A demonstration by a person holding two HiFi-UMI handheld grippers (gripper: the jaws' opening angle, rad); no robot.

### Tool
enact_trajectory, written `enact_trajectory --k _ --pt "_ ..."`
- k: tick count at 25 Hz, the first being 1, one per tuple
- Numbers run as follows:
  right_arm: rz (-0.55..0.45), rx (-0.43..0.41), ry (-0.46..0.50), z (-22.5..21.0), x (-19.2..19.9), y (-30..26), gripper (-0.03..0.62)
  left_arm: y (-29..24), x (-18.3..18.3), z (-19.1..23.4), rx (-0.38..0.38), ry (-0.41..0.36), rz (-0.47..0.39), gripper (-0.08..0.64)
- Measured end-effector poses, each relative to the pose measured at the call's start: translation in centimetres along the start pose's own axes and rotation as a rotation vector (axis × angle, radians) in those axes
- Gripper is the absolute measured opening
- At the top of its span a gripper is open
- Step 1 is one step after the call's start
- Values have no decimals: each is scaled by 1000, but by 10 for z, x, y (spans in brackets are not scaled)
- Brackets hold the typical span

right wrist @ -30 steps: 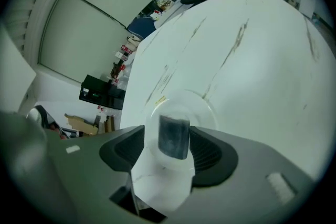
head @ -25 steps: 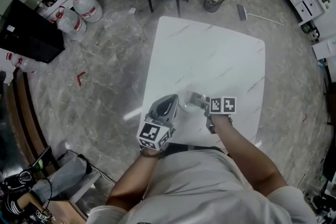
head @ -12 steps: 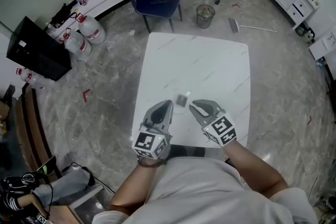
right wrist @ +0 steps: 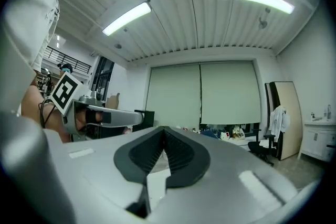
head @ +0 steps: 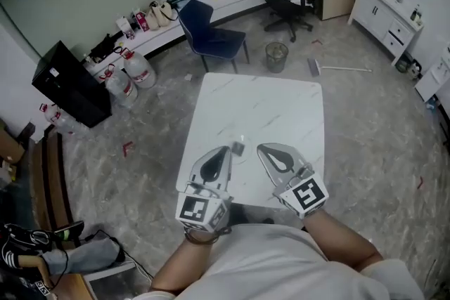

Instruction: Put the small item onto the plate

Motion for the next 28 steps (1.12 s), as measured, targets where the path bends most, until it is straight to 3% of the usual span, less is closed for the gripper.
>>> enact_trajectory --k 8,18,28 --pt "-96 -54 -3 28 -62 28 3 37 -44 -43 -43 -34 -78 6" --pt "-88 -74 -27 37 -69 48 2 53 -47 -70 -44 -38 -109 6" --pt "-62 -46 -40 45 -65 48 2 60 -47 -67 -25 -12 -102 6"
Point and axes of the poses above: the fingertips, and each gripper's own axes: y backward along the fingers, z to its left, x out of its underside, the point moved 9 cm from there along y, backward along the fingers, and after that the axes turned 5 degrees about -z, right-handed, at the moved point
